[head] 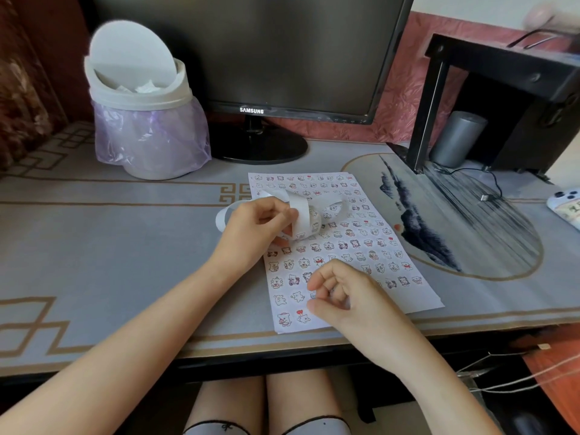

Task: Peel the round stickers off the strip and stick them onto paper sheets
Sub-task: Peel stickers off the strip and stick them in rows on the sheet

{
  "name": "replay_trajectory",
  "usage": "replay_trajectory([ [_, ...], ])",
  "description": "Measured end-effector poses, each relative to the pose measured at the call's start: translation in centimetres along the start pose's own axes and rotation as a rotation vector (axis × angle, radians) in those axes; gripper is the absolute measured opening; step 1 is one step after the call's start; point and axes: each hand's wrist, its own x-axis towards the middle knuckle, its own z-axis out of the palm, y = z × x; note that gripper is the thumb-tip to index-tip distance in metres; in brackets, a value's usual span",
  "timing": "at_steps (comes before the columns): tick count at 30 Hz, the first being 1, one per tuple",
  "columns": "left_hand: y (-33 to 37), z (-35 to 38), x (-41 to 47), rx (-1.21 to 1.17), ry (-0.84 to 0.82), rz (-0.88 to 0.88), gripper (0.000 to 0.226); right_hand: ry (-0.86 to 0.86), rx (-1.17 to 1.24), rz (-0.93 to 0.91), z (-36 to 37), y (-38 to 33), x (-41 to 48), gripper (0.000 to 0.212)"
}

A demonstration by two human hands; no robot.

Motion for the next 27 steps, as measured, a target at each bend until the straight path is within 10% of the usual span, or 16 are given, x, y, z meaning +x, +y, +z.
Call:
replay_trajectory([
  [27,0.6,-0.1,0.1,-0.188,-0.012,-0.028,0.024,0.371,0.325,-0.274,-0.9,-0.7,7.1,0.011],
])
